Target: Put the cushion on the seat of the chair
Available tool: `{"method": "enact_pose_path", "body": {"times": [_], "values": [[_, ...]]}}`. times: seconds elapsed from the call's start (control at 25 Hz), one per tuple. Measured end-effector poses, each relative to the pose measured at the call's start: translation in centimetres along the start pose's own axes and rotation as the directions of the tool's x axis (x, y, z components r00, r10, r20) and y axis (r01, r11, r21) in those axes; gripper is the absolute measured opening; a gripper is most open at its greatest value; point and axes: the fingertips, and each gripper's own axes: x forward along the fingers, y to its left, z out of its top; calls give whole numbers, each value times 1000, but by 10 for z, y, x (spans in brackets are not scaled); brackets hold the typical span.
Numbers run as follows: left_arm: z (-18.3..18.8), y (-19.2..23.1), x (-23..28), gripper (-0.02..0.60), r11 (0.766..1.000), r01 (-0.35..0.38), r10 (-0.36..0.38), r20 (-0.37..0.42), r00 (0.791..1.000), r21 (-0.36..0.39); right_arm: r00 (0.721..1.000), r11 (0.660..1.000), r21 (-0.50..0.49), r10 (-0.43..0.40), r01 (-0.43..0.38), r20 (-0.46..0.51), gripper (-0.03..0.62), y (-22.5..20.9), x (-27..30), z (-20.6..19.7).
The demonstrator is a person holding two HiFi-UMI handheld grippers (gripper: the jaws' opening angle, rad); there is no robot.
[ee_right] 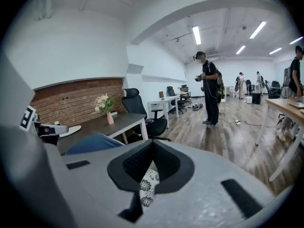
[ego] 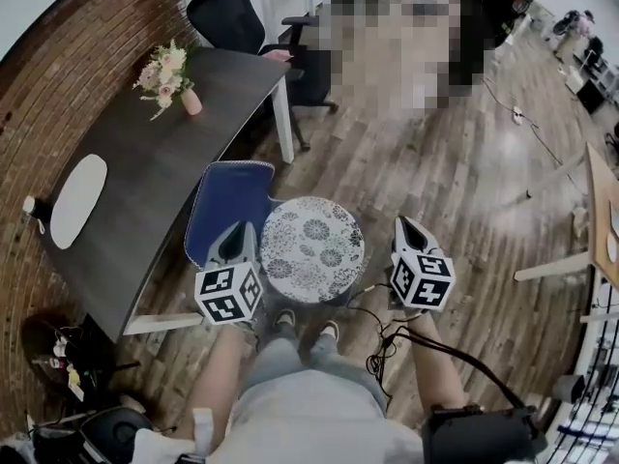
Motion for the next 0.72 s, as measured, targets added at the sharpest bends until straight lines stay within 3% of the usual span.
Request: {"method": "enact_pose_path", "body": {"times": [0.2,0.36,0.72], "values": [[69,12,-6,15,1000,13,-13,128,992,0,993,997,7,-82,81,86,5,-18,-35,45],[104,18,-4,15,999,41,-45,172,984,25,983,991,37,-135,131,124,3,-33,-51,62],[116,31,4,15,997,65,-70,172,983,30,970,982,70,-186,177,155,3,-30,-56,77]]}}
